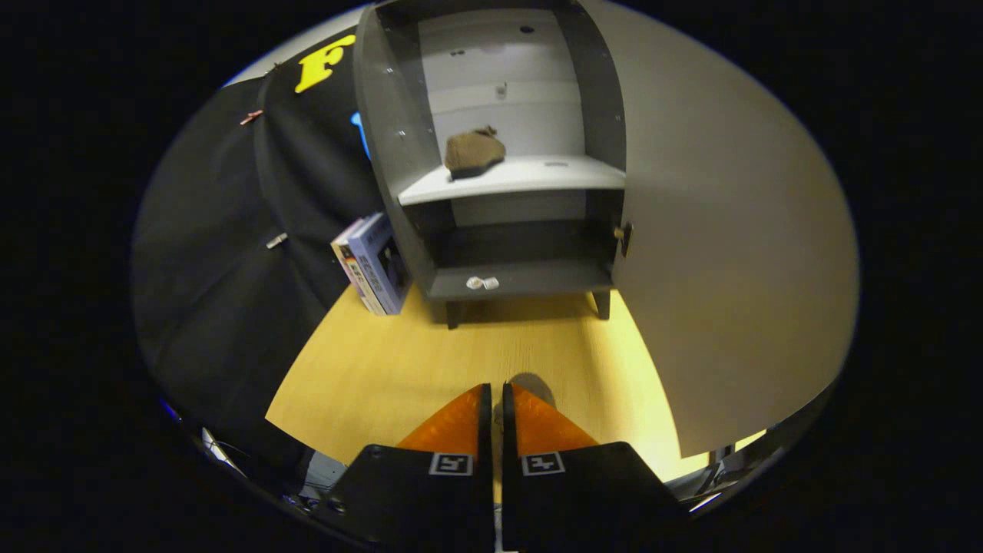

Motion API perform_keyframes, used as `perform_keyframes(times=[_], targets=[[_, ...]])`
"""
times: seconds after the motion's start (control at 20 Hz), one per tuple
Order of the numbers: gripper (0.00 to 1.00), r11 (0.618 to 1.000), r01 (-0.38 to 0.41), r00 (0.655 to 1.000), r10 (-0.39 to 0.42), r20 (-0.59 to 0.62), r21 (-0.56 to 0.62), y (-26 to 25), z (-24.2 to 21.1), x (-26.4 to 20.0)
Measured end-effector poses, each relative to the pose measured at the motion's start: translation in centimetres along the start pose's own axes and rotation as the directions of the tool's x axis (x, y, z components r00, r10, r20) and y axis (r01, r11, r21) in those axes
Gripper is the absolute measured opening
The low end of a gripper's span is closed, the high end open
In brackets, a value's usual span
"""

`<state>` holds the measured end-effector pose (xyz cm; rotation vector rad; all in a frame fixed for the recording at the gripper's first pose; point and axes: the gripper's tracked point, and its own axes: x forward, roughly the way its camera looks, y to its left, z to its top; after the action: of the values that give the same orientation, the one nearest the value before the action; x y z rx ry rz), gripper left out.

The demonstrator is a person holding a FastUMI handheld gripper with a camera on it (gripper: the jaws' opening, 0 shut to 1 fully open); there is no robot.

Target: Open the shoe cabinet door, grab the shoes and put them into the shoe cabinet, then close the shoe cabinet door.

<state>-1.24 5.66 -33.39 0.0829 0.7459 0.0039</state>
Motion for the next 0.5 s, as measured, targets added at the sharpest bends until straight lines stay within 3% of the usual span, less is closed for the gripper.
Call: perform_keyframes(times=[0.05,0.15,0.25,0.35,0.5], targets=[[0.12,1.0,0.01,0.999,-0.01,-0.039,0.001,-0.2,-1.8,1.0],[0.11,1.0,0.021,0.995,-0.019,-0.103,0.017,-0.1,-4.7,2.6],[0.17,0.999,0.033,0.988,-0.028,-0.152,0.029,-0.3,-7.5,4.1],[0.3,0.999,0.034,0.982,-0.027,-0.189,0.035,-0.4,-10.0,5.3],[0.32,0.997,0.05,0.975,-0.037,-0.218,0.057,-1.0,-13.2,7.8]])
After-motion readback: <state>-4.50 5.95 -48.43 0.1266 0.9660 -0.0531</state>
